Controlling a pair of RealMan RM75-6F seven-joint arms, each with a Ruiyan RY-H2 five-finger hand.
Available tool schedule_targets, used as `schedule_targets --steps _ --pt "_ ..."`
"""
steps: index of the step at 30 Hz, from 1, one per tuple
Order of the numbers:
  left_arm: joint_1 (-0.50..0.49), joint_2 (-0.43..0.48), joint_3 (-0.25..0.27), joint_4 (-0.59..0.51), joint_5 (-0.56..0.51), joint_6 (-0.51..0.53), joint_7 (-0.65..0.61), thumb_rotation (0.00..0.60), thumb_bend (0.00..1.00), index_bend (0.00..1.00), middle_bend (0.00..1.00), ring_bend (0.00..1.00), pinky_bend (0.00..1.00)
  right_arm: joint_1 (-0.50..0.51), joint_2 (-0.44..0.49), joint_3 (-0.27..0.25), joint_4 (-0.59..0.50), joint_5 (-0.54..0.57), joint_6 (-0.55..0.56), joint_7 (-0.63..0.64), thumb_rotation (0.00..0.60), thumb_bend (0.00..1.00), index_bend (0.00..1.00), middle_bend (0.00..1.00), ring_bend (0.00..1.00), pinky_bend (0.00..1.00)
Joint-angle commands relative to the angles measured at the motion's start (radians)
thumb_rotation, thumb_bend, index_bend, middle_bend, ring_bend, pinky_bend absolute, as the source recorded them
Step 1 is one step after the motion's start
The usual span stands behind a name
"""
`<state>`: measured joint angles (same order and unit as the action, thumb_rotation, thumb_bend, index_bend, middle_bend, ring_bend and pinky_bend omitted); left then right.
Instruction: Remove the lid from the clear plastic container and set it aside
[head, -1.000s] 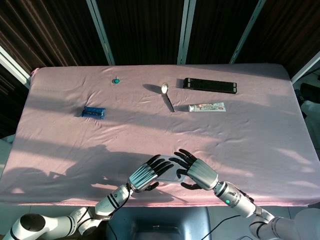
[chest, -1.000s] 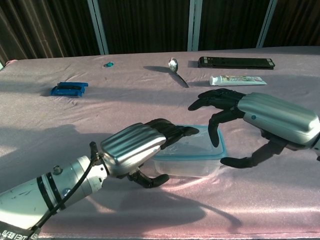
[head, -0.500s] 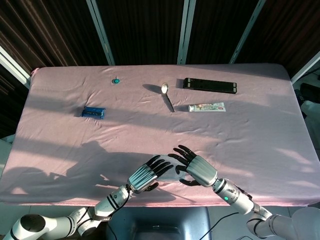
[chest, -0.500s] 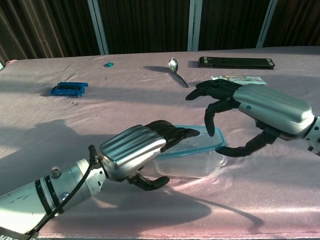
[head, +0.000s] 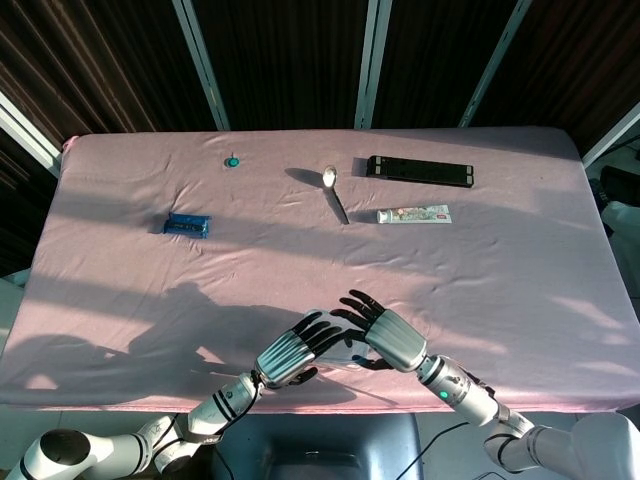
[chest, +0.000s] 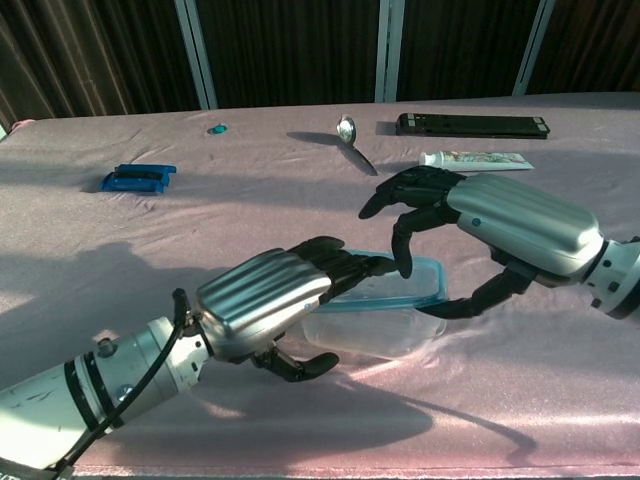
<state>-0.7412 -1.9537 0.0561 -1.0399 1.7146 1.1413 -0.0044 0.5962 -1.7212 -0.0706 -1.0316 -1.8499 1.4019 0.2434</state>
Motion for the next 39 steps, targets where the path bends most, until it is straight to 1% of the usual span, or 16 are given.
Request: schedule_targets --steps 1,5,9,13,20,29,35,39 --pt "0.002 0.001 0.0 -0.003 0.003 0.007 -0.007 0.6 0.32 0.0 0.29 0.18 0.01 0.0 -0.007 -0.001 0.005 -0.002 0.005 -0.004 0.6 0.58 0.79 0.35 0.2 0.22" --pt "0.003 0.005 0.0 -0.007 0.01 0.019 -0.013 0.6 0.32 0.0 0.2 0.08 0.0 -0.001 -0.016 -0.003 0.022 -0.008 0.022 -0.006 0.6 0.68 0.83 0.38 0.23 0.24" --pt "0.004 0.01 0.0 -0.012 0.015 0.029 -0.018 0.6 0.32 0.0 0.15 0.03 0.0 -0.005 -0.022 -0.002 0.039 -0.013 0.042 -0.015 0.6 0.77 0.85 0.4 0.25 0.26" --pt "0.007 0.015 0.003 -0.016 0.019 0.037 -0.018 0.6 0.32 0.0 0.14 0.01 0.0 -0.005 -0.02 0.0 0.045 -0.015 0.058 -0.02 0.6 0.79 0.85 0.4 0.25 0.27" --pt "0.012 0.023 0.001 -0.023 0.025 0.057 -0.025 0.6 0.32 0.0 0.06 0.0 0.0 -0.001 -0.014 0.003 0.041 -0.016 0.064 -0.035 0.6 0.81 0.85 0.4 0.25 0.27" --pt "0.018 0.031 0.005 -0.029 0.027 0.061 -0.016 0.6 0.32 0.0 0.05 0.0 0.0 0.001 -0.014 0.004 0.043 -0.011 0.066 -0.036 0.6 0.81 0.85 0.4 0.25 0.27" --pt "0.025 0.037 0.001 -0.028 0.047 0.106 -0.016 0.6 0.32 0.0 0.01 0.0 0.0 0.002 -0.003 0.005 0.036 -0.011 0.075 -0.039 0.6 0.81 0.85 0.4 0.25 0.27" --pt "0.026 0.042 -0.005 -0.028 0.055 0.128 -0.013 0.6 0.32 0.0 0.0 0.0 0.0 0.001 0.0 0.0 0.033 -0.015 0.076 -0.047 0.6 0.81 0.85 0.4 0.25 0.27"
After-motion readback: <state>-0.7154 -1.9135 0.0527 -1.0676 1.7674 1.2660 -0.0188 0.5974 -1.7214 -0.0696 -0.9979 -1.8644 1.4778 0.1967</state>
